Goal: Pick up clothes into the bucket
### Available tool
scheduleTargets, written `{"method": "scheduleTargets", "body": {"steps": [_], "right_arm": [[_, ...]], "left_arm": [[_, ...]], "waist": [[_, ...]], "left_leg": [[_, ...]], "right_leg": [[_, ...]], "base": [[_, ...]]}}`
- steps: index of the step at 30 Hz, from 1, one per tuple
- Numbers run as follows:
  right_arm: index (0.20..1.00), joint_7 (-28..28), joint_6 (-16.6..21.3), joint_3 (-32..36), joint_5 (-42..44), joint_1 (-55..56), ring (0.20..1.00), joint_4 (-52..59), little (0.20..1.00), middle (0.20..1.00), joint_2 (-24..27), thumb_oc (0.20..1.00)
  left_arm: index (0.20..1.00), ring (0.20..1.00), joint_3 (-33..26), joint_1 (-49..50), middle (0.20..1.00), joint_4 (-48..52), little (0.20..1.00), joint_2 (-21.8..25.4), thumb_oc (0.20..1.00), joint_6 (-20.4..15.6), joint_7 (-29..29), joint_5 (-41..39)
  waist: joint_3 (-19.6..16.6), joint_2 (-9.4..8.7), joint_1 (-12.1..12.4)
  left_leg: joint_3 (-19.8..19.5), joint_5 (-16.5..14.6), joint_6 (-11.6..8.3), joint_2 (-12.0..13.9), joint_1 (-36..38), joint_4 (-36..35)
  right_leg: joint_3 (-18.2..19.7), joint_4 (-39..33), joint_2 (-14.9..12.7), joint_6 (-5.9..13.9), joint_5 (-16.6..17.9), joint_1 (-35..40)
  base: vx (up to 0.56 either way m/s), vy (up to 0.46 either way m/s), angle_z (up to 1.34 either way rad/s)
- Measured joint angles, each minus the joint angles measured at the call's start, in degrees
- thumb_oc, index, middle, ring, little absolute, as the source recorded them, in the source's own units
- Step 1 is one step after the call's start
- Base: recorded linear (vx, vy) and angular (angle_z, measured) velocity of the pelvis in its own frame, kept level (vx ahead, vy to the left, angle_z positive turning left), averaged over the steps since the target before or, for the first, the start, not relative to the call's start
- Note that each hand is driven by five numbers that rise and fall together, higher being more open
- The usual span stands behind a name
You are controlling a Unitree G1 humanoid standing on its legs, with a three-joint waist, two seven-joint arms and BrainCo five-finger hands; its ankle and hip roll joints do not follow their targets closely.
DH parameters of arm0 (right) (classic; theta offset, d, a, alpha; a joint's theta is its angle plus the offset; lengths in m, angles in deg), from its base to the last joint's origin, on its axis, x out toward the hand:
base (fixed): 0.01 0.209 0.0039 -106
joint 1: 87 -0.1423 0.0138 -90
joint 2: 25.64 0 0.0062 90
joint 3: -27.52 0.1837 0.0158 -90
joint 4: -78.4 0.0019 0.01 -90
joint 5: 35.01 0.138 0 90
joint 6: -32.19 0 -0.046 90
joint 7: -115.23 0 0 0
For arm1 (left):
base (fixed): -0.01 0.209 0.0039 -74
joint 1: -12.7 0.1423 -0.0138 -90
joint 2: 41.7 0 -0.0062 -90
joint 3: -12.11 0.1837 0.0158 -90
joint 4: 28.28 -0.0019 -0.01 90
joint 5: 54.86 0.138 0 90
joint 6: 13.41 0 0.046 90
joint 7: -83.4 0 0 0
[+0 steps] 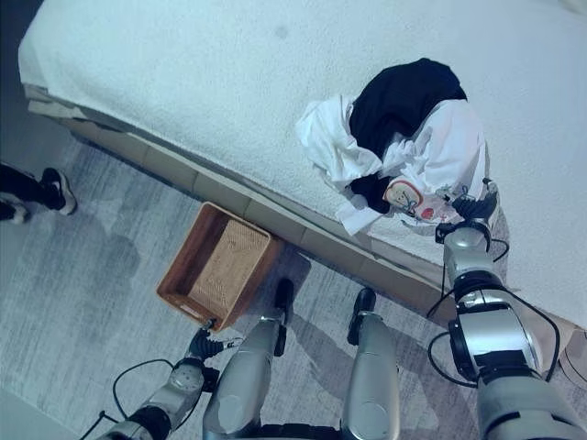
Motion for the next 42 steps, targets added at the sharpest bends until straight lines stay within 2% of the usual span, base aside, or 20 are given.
{"method": "scheduleTargets", "body": {"steps": [1,3,4,5,6,8,20,23,27,31,32,35,36,37,38,40,42], "right_arm": [[1.0,-0.26,0.0,-0.18,0.18,-0.17,1.0,0.01,1.0,1.0,-0.02,1.0],[0.655,-0.83,0.06,-1.3,0.86,-0.91,0.655,0.11,0.655,0.655,0.03,0.655],[0.564,-0.92,0.06,-1.52,0.96,-0.99,0.564,0.11,0.564,0.564,0.03,0.564],[0.42,-0.95,0.06,-2.08,0.98,-1.03,0.42,0.12,0.42,0.42,0.0,0.42],[0.366,-0.97,0.05,-2.09,0.98,-1.18,0.366,0.11,0.366,0.366,0.0,0.366],[0.2,-1.01,0.06,-2.29,0.98,-1.56,0.2,0.12,0.2,0.2,-0.01,0.2],[0.2,-0.93,0.21,-4.29,0.96,-2.51,0.2,0.68,0.2,0.2,-0.53,0.2],[0.2,-0.85,0.48,-4.41,0.91,-1.41,0.2,5.26,0.2,0.2,-0.61,0.2],[0.2,-0.36,1.02,-4.48,0.79,1.38,0.2,12.94,0.2,0.2,-0.71,0.2],[0.2,0.74,1.09,-4.3,-0.47,4.63,0.2,18.11,0.2,0.2,-0.44,0.2],[0.2,1.49,1.06,-3.52,-0.87,7.32,0.2,21.14,0.2,0.2,0.42,0.2],[0.2,2.77,1.14,-2.81,-2.38,12.81,0.2,27.34,0.2,0.2,0.52,0.2],[0.2,3.7,1.12,-2.46,-3.15,16.55,0.2,30.6,0.2,0.2,0.46,0.2],[0.2,4.06,1.14,-2.49,-3.4,17.95,0.2,31.78,0.2,0.2,0.29,0.2],[0.2,4.92,0.83,-2.49,-3.91,19.81,0.2,33.25,0.2,0.2,0.08,0.2],[0.2,6.33,0.68,-1.32,-4.83,23.55,0.2,38.19,0.2,0.2,-0.02,0.2],[0.2,7.23,0.62,-0.16,-5.41,25.43,0.2,40.81,0.2,0.2,-0.05,0.2]], "left_arm": [[1.0,1.0,0.07,-0.08,1.0,0.05,1.0,0.01,1.0,-0.02,0.15,-0.01],[1.0,1.0,0.12,-0.38,1.0,0.3,1.0,-0.02,1.0,-0.02,0.27,-0.01],[1.0,1.0,0.18,-0.6,1.0,0.24,1.0,-0.05,1.0,0.03,0.27,-0.01],[1.0,1.0,0.4,-0.77,1.0,0.35,1.0,-0.03,1.0,0.02,0.4,-0.01],[1.0,1.0,0.53,-0.89,1.0,0.66,1.0,0.03,1.0,0.02,0.61,0.0],[1.0,1.0,0.78,-1.22,1.0,0.76,1.0,0.02,1.0,0.04,0.78,0.0],[1.0,1.0,2.36,-3.57,1.0,-1.98,1.0,-0.47,1.0,0.04,1.19,0.19],[1.0,1.0,2.37,-3.98,1.0,-2.62,1.0,-0.6,1.0,0.13,1.16,0.6],[1.0,1.0,2.92,-4.57,1.0,-2.54,1.0,0.04,1.0,0.54,0.38,4.16],[1.0,1.0,3.55,-4.5,1.0,-0.14,1.0,1.19,1.0,0.53,-0.88,7.21],[1.0,1.0,3.79,-4.57,1.0,4.55,1.0,2.77,1.0,0.89,-1.69,7.5],[1.0,1.0,2.12,-4.19,1.0,11.19,1.0,5.6,1.0,0.13,-1.69,7.53],[1.0,1.0,0.87,-4.69,1.0,14.38,1.0,6.77,1.0,0.05,-1.78,7.52],[1.0,1.0,0.06,-3.91,1.0,15.5,1.0,7.04,1.0,-0.1,-1.75,7.52],[1.0,1.0,-1.84,-4.82,1.0,16.68,1.0,7.23,1.0,-0.1,-1.85,7.31],[1.0,1.0,-4.27,-4.21,1.0,19.86,1.0,7.63,1.0,-0.33,-2.12,7.06],[1.0,1.0,-5.07,-4.38,1.0,22.47,1.0,7.77,1.0,-0.53,-2.36,6.54]], "waist": [[0.02,0.03,0.09],[0.03,0.02,0.02],[0.03,0.02,0.0],[0.03,0.02,0.08],[0.03,0.02,0.11],[0.04,0.02,0.14],[0.23,-0.33,-0.16],[0.12,-0.69,-0.18],[-0.24,-2.31,-1.0],[-2.68,-4.82,-1.73],[-3.33,-5.4,-1.66],[-5.59,-5.45,-1.8],[-7.43,-5.3,-2.28],[-8.07,-5.18,-2.05],[-8.99,-5.1,-3.15],[-11.3,-5.03,-3.47],[-11.76,-5.22,-4.41]], "left_leg": [[-0.17,0.01,-0.01,-0.04,-0.4,-0.07],[-0.69,0.08,-0.03,-0.3,-1.21,0.04],[-0.96,0.22,-0.12,-0.44,-1.43,0.01],[-1.42,0.4,-0.11,-0.57,-2.02,-0.04],[-1.67,0.46,0.03,-0.58,-2.55,-0.16],[-2.13,0.78,-0.18,-0.84,-3.27,0.02],[-2.78,0.8,-0.18,-1.42,-0.26,0.52],[-2.42,0.82,-0.14,-0.81,1.35,-0.51],[-1.09,0.74,0.22,0.29,4.19,-1.98],[0.73,0.94,0.11,0.81,7.23,-3.87],[2.1,0.96,0.11,1.1,8.79,-4.86],[2.77,0.99,0.16,1.54,11.42,-6.45],[3.55,0.98,0.18,1.65,13.03,-7.67],[3.63,1.04,0.26,1.73,13.68,-8.04],[4.06,0.94,0.38,2.13,15.42,-8.79],[4.82,0.94,0.39,2.4,16.45,-9.98],[5.19,0.96,0.44,2.67,17.89,-10.41]], "right_leg": [[-0.37,0.58,-0.19,-0.06,-0.27,-0.25],[-0.62,1.11,-0.57,-0.08,-0.68,-1.13],[-0.72,1.25,-0.71,-0.16,-0.75,-1.39],[-1.04,1.66,-0.83,-0.11,-0.99,-1.84],[-1.3,1.79,-0.93,-0.19,-1.17,-2.35],[-1.74,2.56,-1.24,-0.37,-1.24,-2.98],[-2.21,1.9,-1.66,-0.37,-1.43,0.65],[-2.15,-0.02,-0.96,-0.06,-0.66,2.37],[-1.52,-3.39,0.31,0.4,0.79,5.4],[0.53,-6.24,1.03,1.2,1.99,7.46],[1.41,-7.93,1.66,1.2,2.91,8.58],[1.76,-10.82,2.36,1.84,4.09,11.63],[2.35,-12.4,2.66,2.24,4.59,12.94],[2.39,-13.2,2.85,2.32,4.88,13.83],[2.56,-14.77,3.11,2.66,5.31,15.78],[2.81,-17.15,3.52,3.0,6.12,17.03],[3.1,-19.34,3.99,3.27,7.06,19.09]], "base": [[-0.01,-0.035,0.15],[0.0,-0.03,0.14],[0.0,-0.023,0.17],[0.0,-0.027,0.16],[0.01,-0.029,0.15],[0.02,-0.023,0.13],[0.01,0.0,0.02],[0.04,0.038,-0.09],[0.05,0.051,-0.18],[0.06,0.041,-0.32],[0.07,0.031,-0.3],[0.06,0.02,-0.25],[0.07,0.004,-0.19],[0.07,-0.009,-0.2],[0.06,-0.01,-0.13],[0.06,-0.009,-0.18],[0.09,-0.017,-0.12]]}}
